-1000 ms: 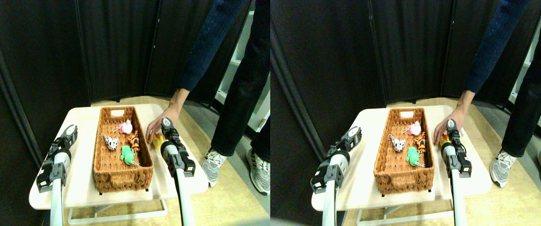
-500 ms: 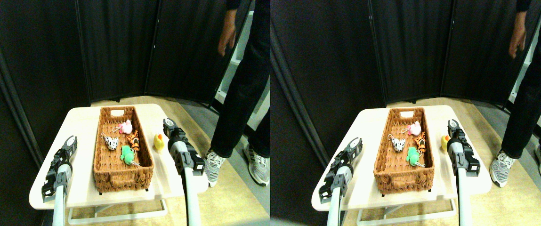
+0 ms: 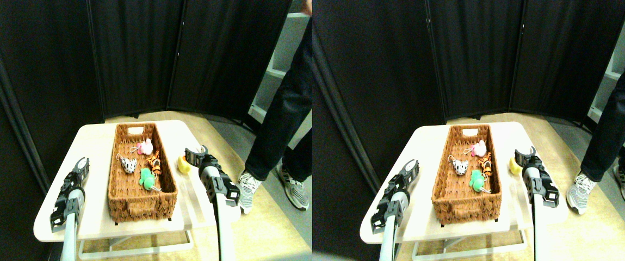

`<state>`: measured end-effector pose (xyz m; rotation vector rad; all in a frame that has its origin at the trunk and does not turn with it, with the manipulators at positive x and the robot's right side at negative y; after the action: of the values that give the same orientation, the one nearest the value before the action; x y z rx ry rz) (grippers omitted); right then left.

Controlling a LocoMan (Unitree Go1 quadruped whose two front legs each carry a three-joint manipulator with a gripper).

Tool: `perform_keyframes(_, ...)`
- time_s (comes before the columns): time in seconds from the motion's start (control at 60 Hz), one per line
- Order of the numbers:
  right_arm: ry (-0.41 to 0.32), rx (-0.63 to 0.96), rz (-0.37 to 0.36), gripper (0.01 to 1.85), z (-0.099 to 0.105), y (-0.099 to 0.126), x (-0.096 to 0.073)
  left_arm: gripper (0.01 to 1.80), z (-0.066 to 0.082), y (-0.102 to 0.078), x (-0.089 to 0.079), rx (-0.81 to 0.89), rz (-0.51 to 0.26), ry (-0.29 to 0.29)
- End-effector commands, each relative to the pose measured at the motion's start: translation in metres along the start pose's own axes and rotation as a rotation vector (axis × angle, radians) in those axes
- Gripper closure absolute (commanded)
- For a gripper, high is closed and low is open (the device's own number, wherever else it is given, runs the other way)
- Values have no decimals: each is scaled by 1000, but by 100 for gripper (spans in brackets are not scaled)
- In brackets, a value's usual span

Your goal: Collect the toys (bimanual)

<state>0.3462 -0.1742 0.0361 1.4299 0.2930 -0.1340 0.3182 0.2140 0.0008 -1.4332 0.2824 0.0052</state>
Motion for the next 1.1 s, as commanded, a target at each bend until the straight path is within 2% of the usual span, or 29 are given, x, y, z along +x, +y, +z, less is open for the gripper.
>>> perform_keyframes(0.017,-10,-2,2,134,-3,1,7,180,-4,-11,2,7,-39,25)
perform_keyframes(0.083,-3,12,-8,136,-4,-3,11,180,-5,-14,2,10,-40,22)
perform_keyframes(0.117,0,34,-15,139,-6,-6,14,180,-5,-17,2,22,-47,43)
perform_keyframes(0.25,13,57,-35,141,-10,-14,20,180,-6,-21,1,28,-52,39)
perform_keyframes(0.317,27,47,-37,132,-12,-16,24,180,-8,-22,1,26,-49,23)
perform_keyframes(0.383,29,46,-37,130,-13,-17,26,180,-9,-22,2,13,-44,27)
perform_keyframes(0.583,-4,41,-85,121,-13,-23,33,180,-11,-26,2,-2,-57,40)
perform_keyframes(0.883,-73,42,-152,107,-3,-42,49,180,-11,-29,0,-8,-68,46)
perform_keyframes(1.033,-86,60,-167,115,1,-50,52,179,-11,-30,-1,-17,-68,46)
perform_keyframes(1.067,-95,58,-163,121,0,-50,51,179,-11,-30,-1,-18,-67,45)
perform_keyframes(1.1,-100,41,-150,139,0,-48,51,179,-11,-30,0,-10,-67,48)
